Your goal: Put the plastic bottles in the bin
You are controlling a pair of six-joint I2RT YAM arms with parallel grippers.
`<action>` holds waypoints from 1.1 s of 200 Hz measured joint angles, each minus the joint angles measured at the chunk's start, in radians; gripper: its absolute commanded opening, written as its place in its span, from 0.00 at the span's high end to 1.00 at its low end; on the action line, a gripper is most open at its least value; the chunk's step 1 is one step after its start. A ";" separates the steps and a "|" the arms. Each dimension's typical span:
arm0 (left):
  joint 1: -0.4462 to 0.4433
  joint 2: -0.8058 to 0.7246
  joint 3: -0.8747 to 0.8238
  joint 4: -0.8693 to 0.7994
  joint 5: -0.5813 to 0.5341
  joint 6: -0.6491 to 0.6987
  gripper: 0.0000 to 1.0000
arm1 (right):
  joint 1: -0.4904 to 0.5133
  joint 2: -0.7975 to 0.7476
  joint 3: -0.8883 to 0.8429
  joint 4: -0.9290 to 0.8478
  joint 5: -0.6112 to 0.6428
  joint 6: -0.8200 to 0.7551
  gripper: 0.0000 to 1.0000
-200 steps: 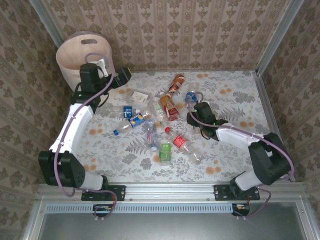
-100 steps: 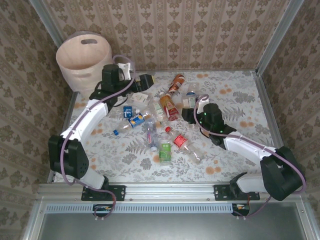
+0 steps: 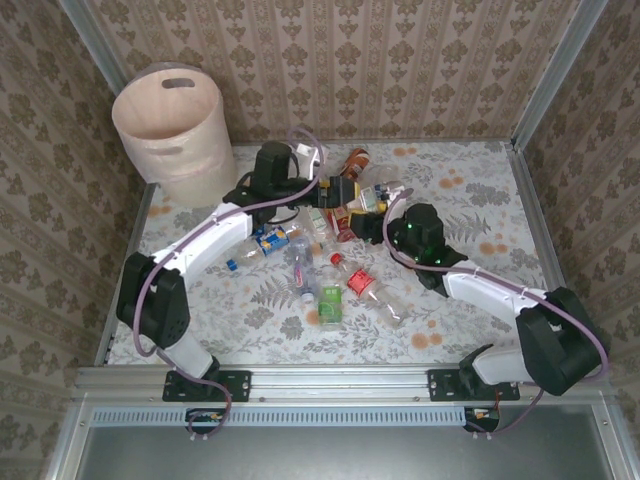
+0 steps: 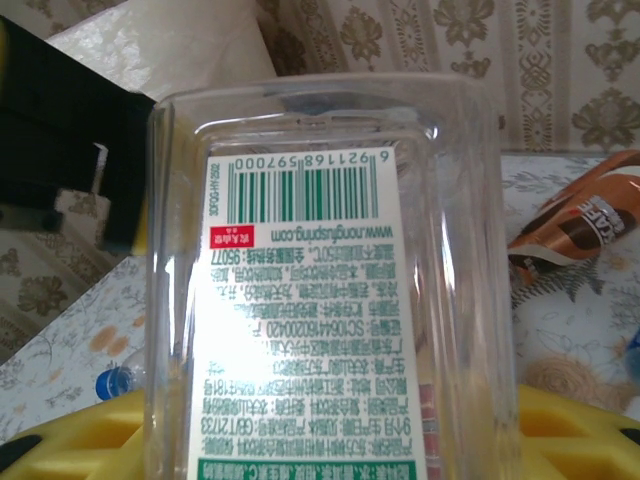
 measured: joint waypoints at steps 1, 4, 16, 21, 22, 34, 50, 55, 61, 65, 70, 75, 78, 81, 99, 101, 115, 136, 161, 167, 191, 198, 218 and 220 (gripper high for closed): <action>0.000 0.001 0.000 0.000 0.000 0.000 0.00 | 0.000 0.001 0.001 0.000 0.000 0.000 0.59; -0.003 0.005 0.000 -0.001 -0.003 -0.001 0.00 | 0.001 0.004 0.005 0.002 -0.003 -0.001 0.59; -0.007 0.019 0.002 -0.001 -0.013 -0.007 0.00 | 0.006 0.011 0.017 0.010 -0.012 -0.008 0.59; -0.011 0.024 0.002 -0.001 -0.016 -0.008 0.00 | 0.007 0.013 0.022 0.014 -0.015 -0.010 0.59; -0.011 0.025 0.002 -0.001 -0.016 -0.008 0.00 | 0.008 0.014 0.024 0.015 -0.016 -0.011 0.59; -0.014 0.035 0.006 -0.001 -0.015 -0.010 0.00 | 0.013 0.017 0.036 0.017 -0.021 -0.015 0.59; -0.021 0.038 0.014 -0.001 -0.021 -0.011 0.05 | 0.017 0.028 0.051 0.017 -0.030 -0.020 0.59; -0.024 0.038 0.016 -0.003 -0.024 -0.010 0.08 | 0.018 0.031 0.056 0.016 -0.035 -0.022 0.59; -0.026 0.038 0.021 -0.005 -0.026 -0.010 0.12 | 0.021 0.034 0.062 0.015 -0.040 -0.023 0.59; -0.027 0.038 0.024 -0.007 -0.033 -0.013 0.14 | 0.023 0.034 0.066 0.014 -0.043 -0.025 0.58; -0.029 0.038 0.027 -0.010 -0.038 -0.011 0.18 | 0.025 0.034 0.071 0.012 -0.044 -0.027 0.58; -0.031 0.038 0.030 -0.010 -0.038 -0.011 0.22 | 0.027 0.034 0.078 0.006 -0.044 -0.031 0.58; -0.031 0.038 0.032 -0.012 -0.040 -0.016 0.24 | 0.028 0.034 0.080 0.003 -0.045 -0.033 0.58; -0.031 0.038 0.034 -0.011 -0.037 -0.012 0.27 | 0.029 0.035 0.084 -0.003 -0.044 -0.035 0.58; -0.038 0.038 0.047 -0.009 -0.042 -0.016 0.37 | 0.031 0.039 0.089 -0.012 -0.048 -0.042 0.58; -0.038 0.038 0.047 -0.008 -0.042 -0.014 0.38 | 0.031 0.039 0.090 -0.012 -0.048 -0.043 0.57; -0.038 0.038 0.047 -0.008 -0.045 -0.023 0.42 | 0.032 0.040 0.094 -0.022 -0.046 -0.054 0.54; -0.038 0.038 0.047 -0.008 -0.049 -0.033 0.44 | 0.032 0.045 0.113 -0.054 -0.047 -0.063 0.41; -0.037 0.037 0.045 0.001 -0.051 -0.036 0.45 | 0.029 0.045 0.135 -0.097 -0.054 -0.068 0.23; -0.037 0.037 0.043 0.003 -0.058 -0.035 0.45 | 0.029 0.045 0.137 -0.105 -0.060 -0.068 0.18; -0.033 0.037 0.026 0.007 -0.100 -0.032 0.46 | 0.034 0.043 0.140 -0.132 -0.073 -0.067 0.02; -0.029 0.037 0.021 0.006 -0.114 -0.032 0.46 | 0.036 0.039 0.140 -0.145 -0.073 -0.069 0.00; -0.014 0.037 0.017 -0.001 -0.145 -0.032 0.46 | 0.037 0.020 0.140 -0.185 -0.072 -0.076 0.00; -0.011 0.036 0.017 -0.001 -0.148 -0.032 0.46 | 0.037 0.017 0.140 -0.190 -0.072 -0.076 0.00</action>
